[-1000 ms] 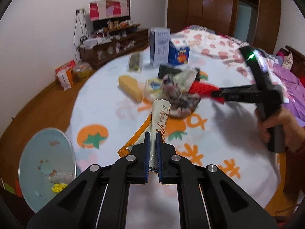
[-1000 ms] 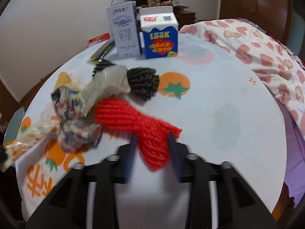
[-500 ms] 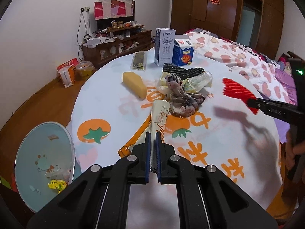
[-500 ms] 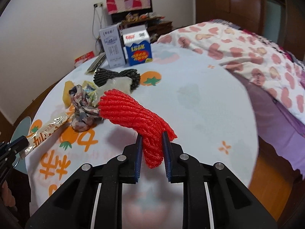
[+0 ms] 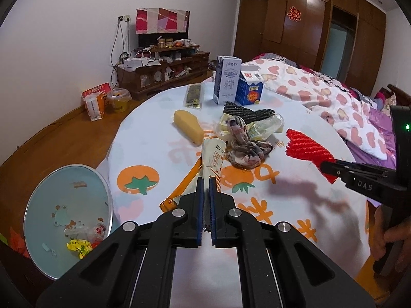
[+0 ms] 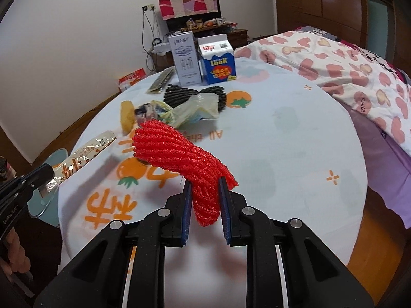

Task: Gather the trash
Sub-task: 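Carry the white wrapper in the left tool over the bin while the right tool carries the red net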

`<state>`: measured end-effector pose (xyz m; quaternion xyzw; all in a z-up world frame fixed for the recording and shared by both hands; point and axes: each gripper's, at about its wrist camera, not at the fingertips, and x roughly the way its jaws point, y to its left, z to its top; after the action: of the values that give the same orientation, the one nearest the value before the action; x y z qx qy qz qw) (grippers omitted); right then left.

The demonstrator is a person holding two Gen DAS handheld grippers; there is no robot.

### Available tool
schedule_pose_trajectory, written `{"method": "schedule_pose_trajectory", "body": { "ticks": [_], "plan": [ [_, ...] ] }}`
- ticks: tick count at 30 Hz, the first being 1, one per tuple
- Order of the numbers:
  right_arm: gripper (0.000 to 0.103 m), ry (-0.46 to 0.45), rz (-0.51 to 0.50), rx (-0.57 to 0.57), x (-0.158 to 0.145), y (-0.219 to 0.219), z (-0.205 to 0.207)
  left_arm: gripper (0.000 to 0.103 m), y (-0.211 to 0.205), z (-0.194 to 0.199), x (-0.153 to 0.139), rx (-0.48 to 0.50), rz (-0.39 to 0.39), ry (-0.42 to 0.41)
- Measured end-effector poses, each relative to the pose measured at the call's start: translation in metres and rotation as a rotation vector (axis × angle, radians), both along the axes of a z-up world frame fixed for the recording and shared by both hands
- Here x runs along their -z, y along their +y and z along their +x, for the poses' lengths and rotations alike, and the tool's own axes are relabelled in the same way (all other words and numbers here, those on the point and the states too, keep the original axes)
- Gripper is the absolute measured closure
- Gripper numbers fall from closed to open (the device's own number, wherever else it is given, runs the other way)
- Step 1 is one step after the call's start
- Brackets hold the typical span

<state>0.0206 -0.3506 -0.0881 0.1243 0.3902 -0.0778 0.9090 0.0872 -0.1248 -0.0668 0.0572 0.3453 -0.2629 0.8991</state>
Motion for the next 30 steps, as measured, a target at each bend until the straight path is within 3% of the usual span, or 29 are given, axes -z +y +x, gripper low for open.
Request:
{"method": "schedule_pose_trajectory", "body": {
  "ticks": [7, 16, 30],
  "plan": [
    [0.082, -0.007, 0.004, -0.044, -0.004, 0.024, 0.008, 0.099, 0.018, 0.005, -0.010, -0.054, -0.019, -0.020],
    [0.082, -0.021, 0.013, -0.142, -0.009, 0.078, 0.031, 0.099, 0.053, 0.013, -0.012, -0.178, 0.026, -0.047],
    [0.082, -0.028, -0.010, -0.294, -0.015, 0.173, 0.067, 0.099, 0.134, 0.022, -0.005, -0.385, 0.049, -0.065]
  ]
}}
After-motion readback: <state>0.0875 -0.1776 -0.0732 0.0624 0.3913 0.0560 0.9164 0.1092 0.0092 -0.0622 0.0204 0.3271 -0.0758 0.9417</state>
